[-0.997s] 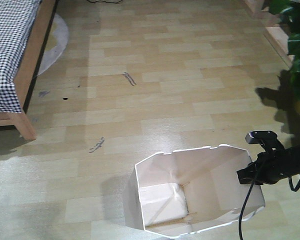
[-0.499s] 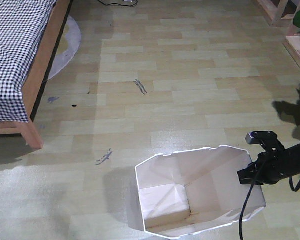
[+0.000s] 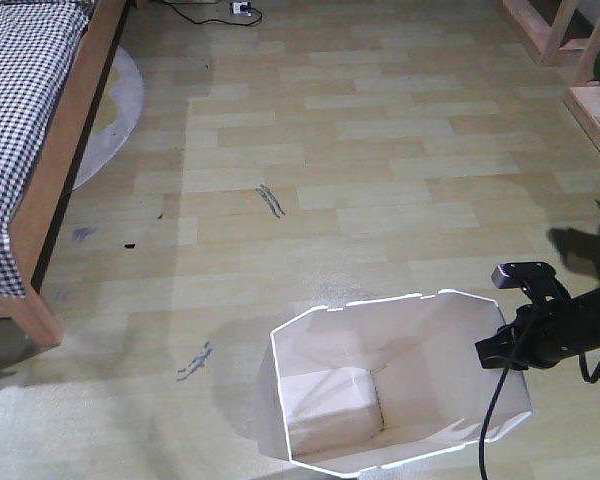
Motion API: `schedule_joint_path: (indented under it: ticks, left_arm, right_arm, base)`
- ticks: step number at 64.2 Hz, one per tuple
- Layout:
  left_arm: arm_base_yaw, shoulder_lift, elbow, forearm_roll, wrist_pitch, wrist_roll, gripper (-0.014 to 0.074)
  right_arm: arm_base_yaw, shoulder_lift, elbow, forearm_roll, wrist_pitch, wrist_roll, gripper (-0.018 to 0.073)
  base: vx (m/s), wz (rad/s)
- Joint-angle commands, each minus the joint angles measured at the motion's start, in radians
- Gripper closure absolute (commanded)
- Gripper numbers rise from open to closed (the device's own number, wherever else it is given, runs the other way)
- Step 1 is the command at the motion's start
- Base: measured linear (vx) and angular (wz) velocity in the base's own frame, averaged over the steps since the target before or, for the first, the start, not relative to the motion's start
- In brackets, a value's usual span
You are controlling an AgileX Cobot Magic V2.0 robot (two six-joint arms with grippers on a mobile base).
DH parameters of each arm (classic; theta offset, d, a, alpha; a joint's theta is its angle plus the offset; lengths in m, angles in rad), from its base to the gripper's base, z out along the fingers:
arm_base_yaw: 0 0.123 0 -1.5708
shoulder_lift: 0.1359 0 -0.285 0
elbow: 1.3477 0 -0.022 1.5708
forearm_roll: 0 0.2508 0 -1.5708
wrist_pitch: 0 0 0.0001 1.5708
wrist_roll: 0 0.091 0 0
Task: Move trash bin to bedside with robot
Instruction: 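Drive the base toward the bed carrying the bin in the right gripper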
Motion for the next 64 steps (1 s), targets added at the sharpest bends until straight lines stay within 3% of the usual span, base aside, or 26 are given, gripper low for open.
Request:
schedule_joint_path:
  ticks: [1,64]
  left_arm:
    - [-0.003,-0.014,0.003,-0.002,-0.066,-0.004,0.0603]
    - [-0.003,-0.014,0.003,-0.002,-0.066,-0.004,0.0603]
  right_arm:
    - [-0.002,-0.063,-0.012,0.058,0.179,0.005,0.0564]
    - [-0.002,-0.063,-0.012,0.058,0.179,0.005,0.0564]
  base:
    - [0.32,-0.03]
    - [0.31,0.03]
